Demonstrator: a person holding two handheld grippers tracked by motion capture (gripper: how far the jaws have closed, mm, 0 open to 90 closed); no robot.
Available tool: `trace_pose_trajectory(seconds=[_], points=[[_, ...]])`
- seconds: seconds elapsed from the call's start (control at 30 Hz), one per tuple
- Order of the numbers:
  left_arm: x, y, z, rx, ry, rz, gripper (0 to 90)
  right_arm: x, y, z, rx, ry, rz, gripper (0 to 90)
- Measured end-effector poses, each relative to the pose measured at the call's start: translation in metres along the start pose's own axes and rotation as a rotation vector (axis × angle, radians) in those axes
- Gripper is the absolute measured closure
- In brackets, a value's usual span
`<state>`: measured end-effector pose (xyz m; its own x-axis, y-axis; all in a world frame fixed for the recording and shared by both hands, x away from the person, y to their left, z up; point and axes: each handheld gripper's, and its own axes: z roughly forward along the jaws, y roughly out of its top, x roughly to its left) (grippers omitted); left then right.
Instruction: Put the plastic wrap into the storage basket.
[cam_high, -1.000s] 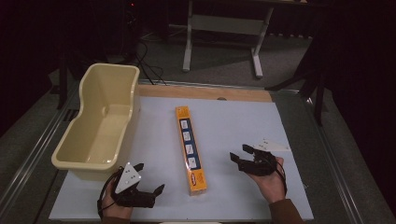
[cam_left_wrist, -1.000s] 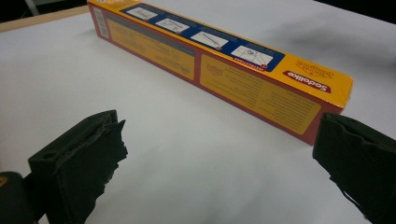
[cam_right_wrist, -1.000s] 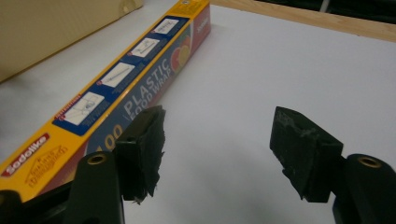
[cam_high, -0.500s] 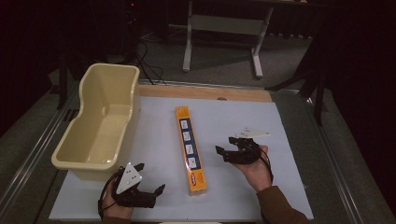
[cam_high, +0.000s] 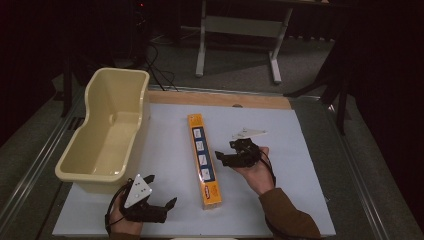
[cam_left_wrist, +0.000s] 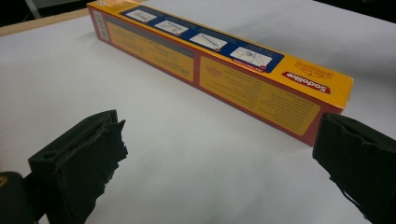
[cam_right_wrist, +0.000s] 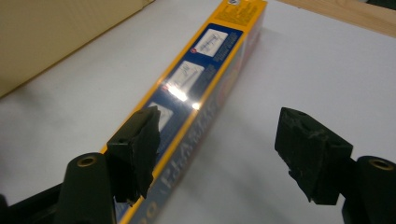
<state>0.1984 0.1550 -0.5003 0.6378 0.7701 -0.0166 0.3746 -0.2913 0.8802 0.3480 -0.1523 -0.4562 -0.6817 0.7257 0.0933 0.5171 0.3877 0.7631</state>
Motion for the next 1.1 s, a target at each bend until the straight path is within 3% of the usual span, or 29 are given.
trace_pose_trajectory(seconds=[0.43,0.77,0.9,1.1], points=[[-0.002,0.000,0.001,0.004,-0.005,0.006,1.7,0.022,0.020,0.041,0.066,0.029,0.005,26.9],[-0.004,0.000,0.002,0.008,-0.008,0.013,1.7,0.031,0.029,0.073,0.153,-0.024,0.033,17.5],[-0.004,0.000,0.002,0.008,-0.009,0.012,1.7,0.033,0.032,0.082,0.198,-0.033,0.065,17.3],[-0.004,0.000,0.002,0.006,-0.009,0.011,1.7,0.037,0.039,0.095,0.289,-0.091,0.094,18.5]])
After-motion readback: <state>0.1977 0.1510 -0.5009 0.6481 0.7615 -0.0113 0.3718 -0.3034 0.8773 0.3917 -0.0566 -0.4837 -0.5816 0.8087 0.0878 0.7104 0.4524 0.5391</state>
